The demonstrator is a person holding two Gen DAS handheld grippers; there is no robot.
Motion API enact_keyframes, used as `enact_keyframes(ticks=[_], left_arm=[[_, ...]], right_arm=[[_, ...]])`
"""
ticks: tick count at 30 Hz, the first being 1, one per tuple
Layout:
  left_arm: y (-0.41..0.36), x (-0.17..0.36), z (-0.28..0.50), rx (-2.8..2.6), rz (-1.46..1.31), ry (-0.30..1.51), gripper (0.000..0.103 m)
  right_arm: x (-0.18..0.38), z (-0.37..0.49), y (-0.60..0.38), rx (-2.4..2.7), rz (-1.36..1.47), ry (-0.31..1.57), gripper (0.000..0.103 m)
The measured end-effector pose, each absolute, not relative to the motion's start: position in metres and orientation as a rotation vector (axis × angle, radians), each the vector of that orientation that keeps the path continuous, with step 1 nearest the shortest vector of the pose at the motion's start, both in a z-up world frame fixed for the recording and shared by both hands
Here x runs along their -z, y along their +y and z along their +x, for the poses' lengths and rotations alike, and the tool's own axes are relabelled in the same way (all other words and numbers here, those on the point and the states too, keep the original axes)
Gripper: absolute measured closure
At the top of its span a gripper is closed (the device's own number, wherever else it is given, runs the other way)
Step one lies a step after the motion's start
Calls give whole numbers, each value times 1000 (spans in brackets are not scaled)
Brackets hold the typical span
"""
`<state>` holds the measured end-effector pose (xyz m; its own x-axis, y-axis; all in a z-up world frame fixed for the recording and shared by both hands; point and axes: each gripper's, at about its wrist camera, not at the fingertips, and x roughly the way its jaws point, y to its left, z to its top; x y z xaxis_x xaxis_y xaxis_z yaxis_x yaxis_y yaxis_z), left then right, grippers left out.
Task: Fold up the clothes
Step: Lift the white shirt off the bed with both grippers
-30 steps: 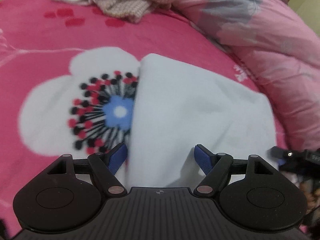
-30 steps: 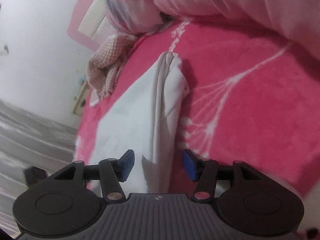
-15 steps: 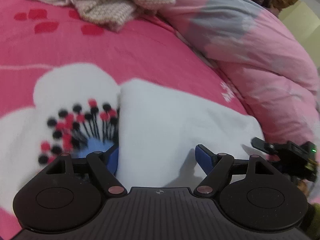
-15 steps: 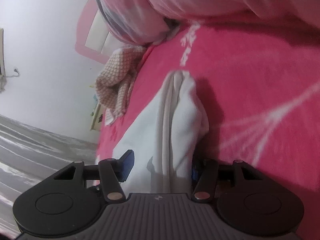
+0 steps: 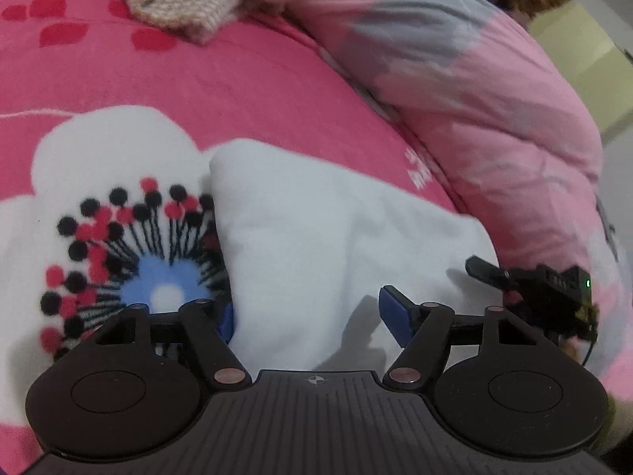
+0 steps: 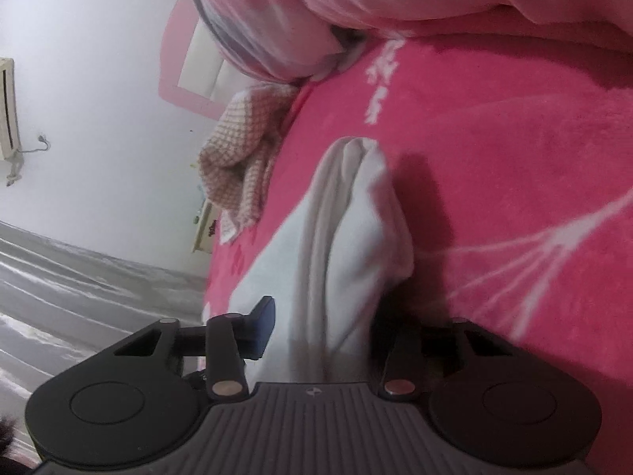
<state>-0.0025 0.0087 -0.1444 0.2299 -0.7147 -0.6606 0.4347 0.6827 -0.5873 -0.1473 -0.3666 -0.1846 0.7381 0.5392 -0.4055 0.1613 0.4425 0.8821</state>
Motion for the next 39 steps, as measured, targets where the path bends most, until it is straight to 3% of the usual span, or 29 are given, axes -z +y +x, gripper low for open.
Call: enact_keyframes(ticks=[5,9,16,19,39], left_arm=[[1,149,13,759,-380,1079,37],[2,142,0,739,-345,1047,61],[-3,121,-15,723,-275,990,83],[-3,104,-29,710,-232,937,88],[32,-8,-128,665,-218,573,90]], right_arm=[[184,-133,-364,-251,1090,725,76],[170,-138,-356,-251,995,700,81],[136,-145,-337,-279,805,649,82],[122,-151,-328,-290,747,621,82],[-1,-197,-271,-409,419,339,83]])
